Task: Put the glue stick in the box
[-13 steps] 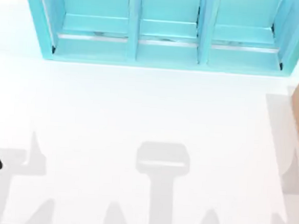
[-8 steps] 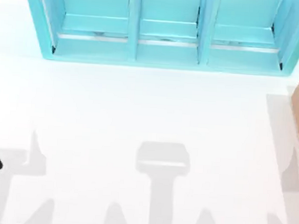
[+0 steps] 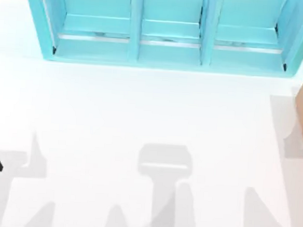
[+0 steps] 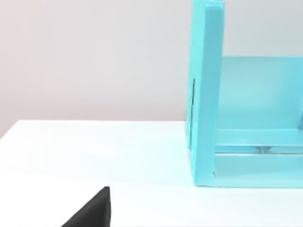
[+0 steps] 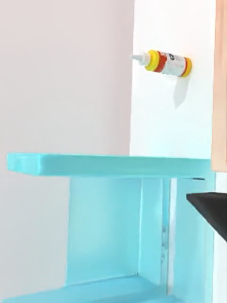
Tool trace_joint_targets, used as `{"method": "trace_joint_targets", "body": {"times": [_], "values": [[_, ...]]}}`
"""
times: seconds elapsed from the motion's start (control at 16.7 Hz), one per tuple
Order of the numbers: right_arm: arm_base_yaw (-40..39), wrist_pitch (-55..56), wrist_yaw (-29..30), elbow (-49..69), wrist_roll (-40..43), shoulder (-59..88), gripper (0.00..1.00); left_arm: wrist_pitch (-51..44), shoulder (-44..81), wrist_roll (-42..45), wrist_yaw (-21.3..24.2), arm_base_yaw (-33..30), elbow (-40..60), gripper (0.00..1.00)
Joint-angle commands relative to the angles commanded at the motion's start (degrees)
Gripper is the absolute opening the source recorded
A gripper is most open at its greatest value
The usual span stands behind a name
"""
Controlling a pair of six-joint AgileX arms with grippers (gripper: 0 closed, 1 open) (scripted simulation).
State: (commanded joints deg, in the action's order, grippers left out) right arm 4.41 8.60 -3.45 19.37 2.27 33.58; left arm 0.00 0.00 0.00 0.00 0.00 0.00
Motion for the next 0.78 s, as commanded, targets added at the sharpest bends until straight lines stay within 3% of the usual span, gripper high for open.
{"method": "trace_joint_targets", "body": {"times": [0.78], "values": [[8.75,14.14,-6.4,34.88,3.87,66.28,1.0,0.0,0.0,0.0,0.0,0.0,0.0,1.0]]}}
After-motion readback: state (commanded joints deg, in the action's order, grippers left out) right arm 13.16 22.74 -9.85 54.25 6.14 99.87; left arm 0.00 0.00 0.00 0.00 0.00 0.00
